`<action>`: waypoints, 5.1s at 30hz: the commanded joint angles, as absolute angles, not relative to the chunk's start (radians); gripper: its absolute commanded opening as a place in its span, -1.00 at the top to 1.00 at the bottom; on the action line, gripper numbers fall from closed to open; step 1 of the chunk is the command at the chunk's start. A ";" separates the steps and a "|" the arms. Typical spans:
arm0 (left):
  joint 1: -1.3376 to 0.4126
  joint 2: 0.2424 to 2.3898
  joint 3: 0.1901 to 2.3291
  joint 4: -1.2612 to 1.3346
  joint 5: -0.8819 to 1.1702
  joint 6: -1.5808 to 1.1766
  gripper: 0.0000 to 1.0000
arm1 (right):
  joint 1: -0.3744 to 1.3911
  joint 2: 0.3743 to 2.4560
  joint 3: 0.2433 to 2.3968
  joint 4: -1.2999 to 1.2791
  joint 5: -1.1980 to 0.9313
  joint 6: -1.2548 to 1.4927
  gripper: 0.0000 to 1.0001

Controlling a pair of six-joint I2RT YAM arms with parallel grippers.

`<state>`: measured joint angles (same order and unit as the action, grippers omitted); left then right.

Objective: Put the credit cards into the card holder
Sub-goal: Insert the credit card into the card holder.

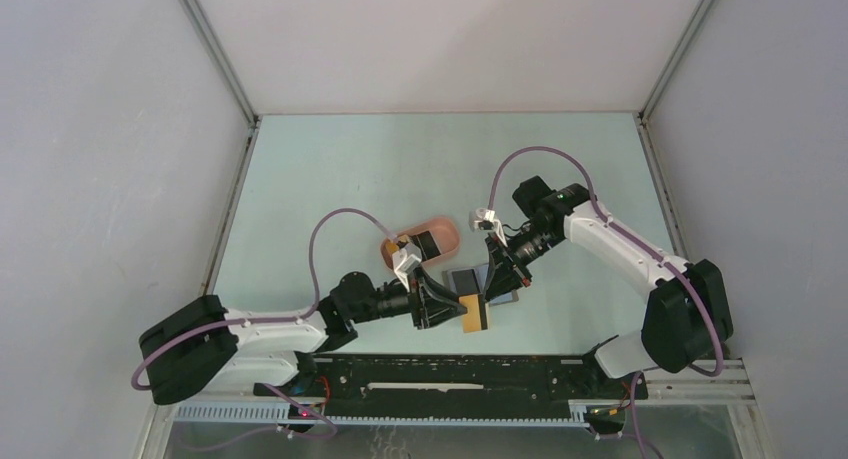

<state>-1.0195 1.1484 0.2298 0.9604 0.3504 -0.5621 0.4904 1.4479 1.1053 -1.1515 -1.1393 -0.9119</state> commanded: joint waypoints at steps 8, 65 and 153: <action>-0.993 1.207 0.298 1.082 0.431 -0.616 0.72 | 0.488 1.460 1.146 -1.159 -1.161 -0.928 1.00; -0.838 1.707 0.427 0.963 0.114 -0.965 1.00 | 0.370 1.803 1.114 -0.824 -0.514 -0.427 0.77; -0.918 1.741 0.727 0.283 0.073 -0.936 1.00 | 0.384 1.793 1.119 -0.831 -0.536 -0.423 0.77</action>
